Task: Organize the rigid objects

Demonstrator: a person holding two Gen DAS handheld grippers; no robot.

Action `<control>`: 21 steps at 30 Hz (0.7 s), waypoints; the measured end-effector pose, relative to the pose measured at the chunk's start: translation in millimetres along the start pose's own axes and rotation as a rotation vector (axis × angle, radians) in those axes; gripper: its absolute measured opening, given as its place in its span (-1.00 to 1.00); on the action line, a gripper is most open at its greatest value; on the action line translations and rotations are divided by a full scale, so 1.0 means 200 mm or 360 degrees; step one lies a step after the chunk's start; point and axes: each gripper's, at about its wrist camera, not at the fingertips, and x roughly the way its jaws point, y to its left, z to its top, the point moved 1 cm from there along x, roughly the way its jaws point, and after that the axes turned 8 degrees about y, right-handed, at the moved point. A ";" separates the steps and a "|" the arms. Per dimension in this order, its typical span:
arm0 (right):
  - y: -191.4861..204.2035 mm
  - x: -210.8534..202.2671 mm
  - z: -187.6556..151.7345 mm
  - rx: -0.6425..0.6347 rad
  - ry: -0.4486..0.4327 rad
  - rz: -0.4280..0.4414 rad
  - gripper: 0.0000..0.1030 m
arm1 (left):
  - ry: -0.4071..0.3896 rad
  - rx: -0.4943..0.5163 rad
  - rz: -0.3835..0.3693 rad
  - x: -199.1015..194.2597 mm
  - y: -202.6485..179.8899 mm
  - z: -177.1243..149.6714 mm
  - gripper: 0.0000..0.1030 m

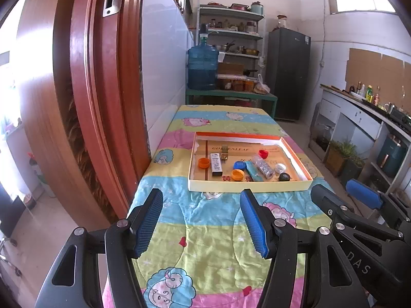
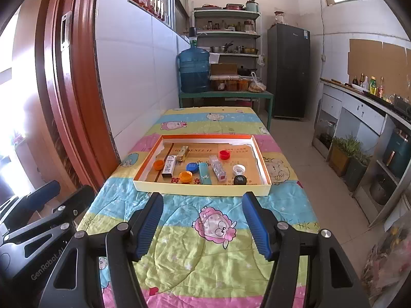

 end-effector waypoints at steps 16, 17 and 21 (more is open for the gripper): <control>-0.01 0.03 -0.01 0.0007 0.0022 0.0011 0.23 | 0.0013 0.0005 0.0003 0.02 0.00 -0.01 0.25; 0.00 0.03 -0.01 0.0008 0.0022 0.0012 0.23 | 0.0013 0.0005 0.0003 0.02 0.00 -0.01 0.25; 0.00 0.04 -0.01 0.0009 0.0023 0.0015 0.23 | 0.0016 0.0008 0.0005 0.03 0.00 -0.01 0.25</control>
